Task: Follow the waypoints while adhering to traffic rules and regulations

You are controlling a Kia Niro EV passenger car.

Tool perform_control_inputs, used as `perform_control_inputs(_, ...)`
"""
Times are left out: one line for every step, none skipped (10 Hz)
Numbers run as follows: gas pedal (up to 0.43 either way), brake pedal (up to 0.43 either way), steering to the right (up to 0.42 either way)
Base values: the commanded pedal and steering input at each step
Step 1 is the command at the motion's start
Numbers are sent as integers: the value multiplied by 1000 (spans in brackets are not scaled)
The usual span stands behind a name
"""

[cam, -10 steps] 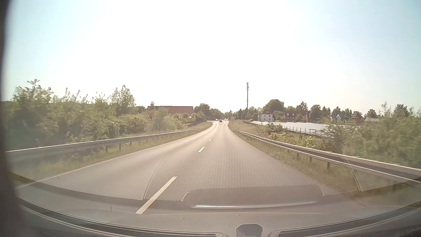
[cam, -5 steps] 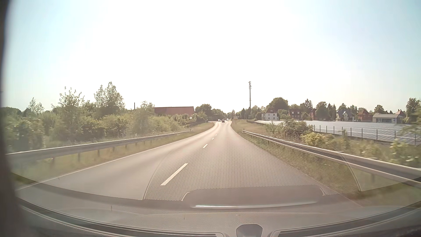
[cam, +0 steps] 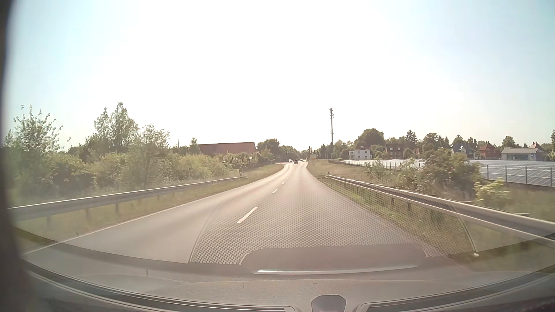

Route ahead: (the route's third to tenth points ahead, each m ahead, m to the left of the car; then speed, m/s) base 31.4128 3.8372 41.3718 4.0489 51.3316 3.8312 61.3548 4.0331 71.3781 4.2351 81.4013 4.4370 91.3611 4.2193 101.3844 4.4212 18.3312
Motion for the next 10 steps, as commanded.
perform_control_inputs(130, 6, -2)
perform_control_inputs(130, 6, -2)
perform_control_inputs(130, 6, -2)
perform_control_inputs(130, 6, -1)
perform_control_inputs(130, 6, 0)
perform_control_inputs(130, 6, 1)
perform_control_inputs(130, 6, 1)
perform_control_inputs(130, 6, 0)
perform_control_inputs(130, 6, 1)
perform_control_inputs(130, 6, 1)
